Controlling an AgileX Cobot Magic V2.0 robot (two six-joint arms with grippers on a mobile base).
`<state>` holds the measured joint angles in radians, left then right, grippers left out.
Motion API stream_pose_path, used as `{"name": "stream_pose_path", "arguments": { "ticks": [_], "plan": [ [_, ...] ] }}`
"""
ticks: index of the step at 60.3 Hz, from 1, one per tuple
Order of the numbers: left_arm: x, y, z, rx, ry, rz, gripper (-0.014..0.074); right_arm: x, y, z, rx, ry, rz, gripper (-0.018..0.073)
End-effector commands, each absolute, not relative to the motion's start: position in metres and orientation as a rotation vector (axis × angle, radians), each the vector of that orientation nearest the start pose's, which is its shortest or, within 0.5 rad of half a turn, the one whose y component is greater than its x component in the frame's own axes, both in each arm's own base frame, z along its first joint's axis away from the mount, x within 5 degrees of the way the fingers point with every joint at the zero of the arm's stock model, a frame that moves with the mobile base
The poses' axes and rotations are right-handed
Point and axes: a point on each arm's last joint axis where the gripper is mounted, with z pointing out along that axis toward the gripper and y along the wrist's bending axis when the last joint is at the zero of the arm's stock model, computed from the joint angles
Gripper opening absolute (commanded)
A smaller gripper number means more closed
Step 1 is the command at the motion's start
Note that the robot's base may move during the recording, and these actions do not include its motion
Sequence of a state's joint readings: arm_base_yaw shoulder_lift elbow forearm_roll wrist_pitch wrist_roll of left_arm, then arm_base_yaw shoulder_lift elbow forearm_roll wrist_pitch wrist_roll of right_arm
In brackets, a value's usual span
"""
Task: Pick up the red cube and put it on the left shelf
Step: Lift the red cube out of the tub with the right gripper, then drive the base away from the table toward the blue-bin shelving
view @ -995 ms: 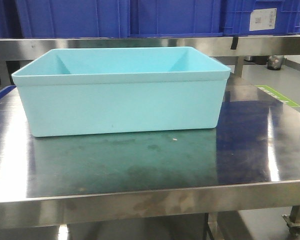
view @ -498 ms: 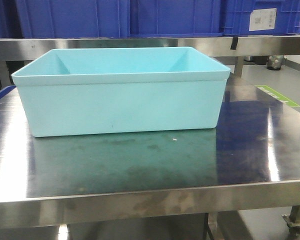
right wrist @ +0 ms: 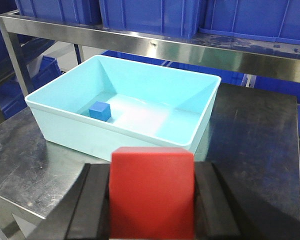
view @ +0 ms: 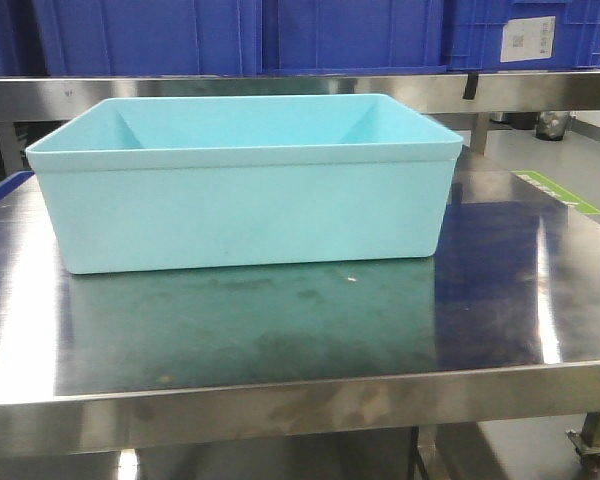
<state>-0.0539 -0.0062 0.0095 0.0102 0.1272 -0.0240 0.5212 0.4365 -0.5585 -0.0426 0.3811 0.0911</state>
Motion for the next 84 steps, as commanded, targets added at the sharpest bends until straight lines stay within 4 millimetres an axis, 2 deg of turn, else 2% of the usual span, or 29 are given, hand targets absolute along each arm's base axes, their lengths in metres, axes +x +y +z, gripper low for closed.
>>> {"name": "stream_pose_path", "arguments": {
  "ticks": [1,84],
  "plan": [
    [0.0561,-0.0032,0.1997,0.030,1.535,-0.061,0.0102,0.0796,0.0437,0.3522,-0.385,1.597,0.408,0.0133],
    [0.0561,-0.0032,0.1997,0.030,1.535,-0.061,0.0102,0.0796,0.0437,0.3519,-0.385,1.601,0.408,0.0133]
  ]
}}
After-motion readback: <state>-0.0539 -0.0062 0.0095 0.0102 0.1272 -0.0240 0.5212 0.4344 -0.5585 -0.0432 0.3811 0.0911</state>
